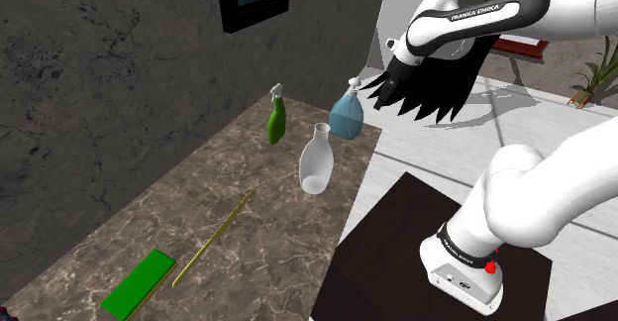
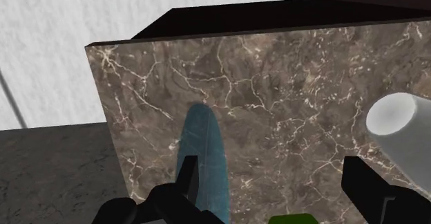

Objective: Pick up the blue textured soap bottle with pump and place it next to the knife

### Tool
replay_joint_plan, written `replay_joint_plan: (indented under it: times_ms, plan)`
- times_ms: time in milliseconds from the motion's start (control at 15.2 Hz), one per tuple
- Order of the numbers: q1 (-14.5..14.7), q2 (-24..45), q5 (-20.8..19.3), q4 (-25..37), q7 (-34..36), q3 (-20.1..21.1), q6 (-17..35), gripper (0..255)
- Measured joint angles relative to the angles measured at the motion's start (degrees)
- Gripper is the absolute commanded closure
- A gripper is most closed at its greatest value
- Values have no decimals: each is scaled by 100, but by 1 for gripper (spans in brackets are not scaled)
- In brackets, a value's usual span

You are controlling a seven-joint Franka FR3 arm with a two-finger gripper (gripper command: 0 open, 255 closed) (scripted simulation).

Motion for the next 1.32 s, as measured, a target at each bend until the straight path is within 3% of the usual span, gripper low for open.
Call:
replay_joint_plan:
  times_ms: [264, 396, 528, 594, 924, 1320]
  plan:
    - [739, 863, 1094, 456, -1312, -839, 547, 0]
    - [1189, 1516, 1995, 803, -2246, -1368, 683, 0]
    - [1424, 2069, 2868, 1106, -3049, -1652, 643, 0]
    - [1456, 2220, 3103, 1160, -3241, -1680, 653, 0]
    - [1492, 2763, 3884, 1194, -3793, -1630, 799, 0]
    - [1481, 2894, 4073, 1198, -3915, -1592, 835, 0]
